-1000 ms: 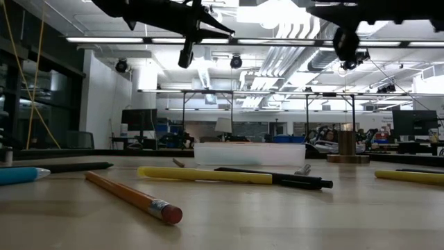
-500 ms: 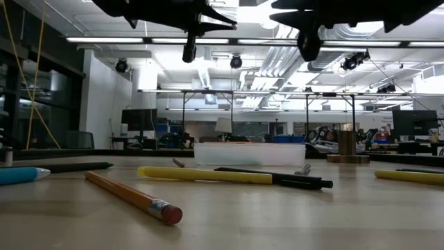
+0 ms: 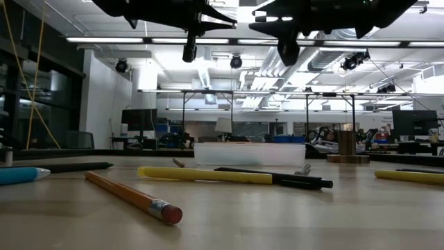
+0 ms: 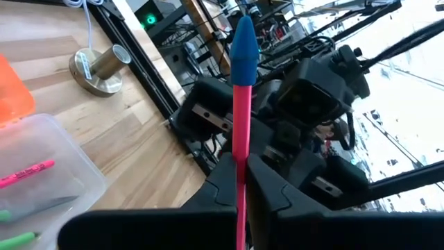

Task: Pick & place school supplies into a supply box
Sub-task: Put the pink pencil into the supply box

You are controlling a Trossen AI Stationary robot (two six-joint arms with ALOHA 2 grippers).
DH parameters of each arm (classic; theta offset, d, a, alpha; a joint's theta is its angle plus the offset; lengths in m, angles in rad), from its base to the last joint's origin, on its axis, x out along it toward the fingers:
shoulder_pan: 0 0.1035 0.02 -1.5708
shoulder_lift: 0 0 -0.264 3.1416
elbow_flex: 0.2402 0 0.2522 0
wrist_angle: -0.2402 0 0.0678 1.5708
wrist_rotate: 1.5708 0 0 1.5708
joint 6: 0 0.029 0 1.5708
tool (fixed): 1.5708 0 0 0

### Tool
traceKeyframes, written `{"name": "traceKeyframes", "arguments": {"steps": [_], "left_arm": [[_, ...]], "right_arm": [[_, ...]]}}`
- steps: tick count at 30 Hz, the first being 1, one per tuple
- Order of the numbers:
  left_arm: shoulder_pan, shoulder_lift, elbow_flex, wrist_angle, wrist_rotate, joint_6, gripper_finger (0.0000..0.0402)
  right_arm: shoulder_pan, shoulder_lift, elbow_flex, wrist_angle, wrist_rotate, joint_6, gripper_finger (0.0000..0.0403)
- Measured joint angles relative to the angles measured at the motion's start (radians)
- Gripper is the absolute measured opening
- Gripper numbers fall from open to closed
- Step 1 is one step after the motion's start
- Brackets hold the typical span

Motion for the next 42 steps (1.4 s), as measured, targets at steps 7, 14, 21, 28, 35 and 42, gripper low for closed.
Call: {"name": "traceKeyframes", "arguments": {"steps": [7, 14, 21, 28, 35, 42], "left_arm": [[0.000, 0.000, 0.000, -0.001, 0.005, 0.000, 0.0037], [0.000, 0.001, 0.000, 0.000, 0.004, 0.000, 0.0037], [0.000, 0.028, 0.000, 0.002, 0.011, 0.000, 0.0037], [0.000, 0.031, 0.000, 0.000, 0.019, 0.000, 0.0037], [0.000, 0.031, 0.000, 0.008, 0.030, 0.000, 0.0037], [0.000, 0.031, 0.000, 0.017, 0.029, 0.000, 0.0037]], "right_arm": [[-0.028, 0.005, 0.001, 0.009, -0.022, 0.014, 0.0116], [-0.028, 0.040, 0.001, 0.086, -0.037, 0.057, 0.0128], [-0.028, 0.087, 0.001, 0.132, -0.040, 0.082, 0.0142], [-0.038, 0.120, 0.001, 0.172, -0.036, 0.118, 0.0172], [-0.047, 0.140, 0.001, 0.199, -0.011, 0.118, 0.0190], [-0.054, 0.143, 0.001, 0.209, 0.007, 0.119, 0.0190]]}}
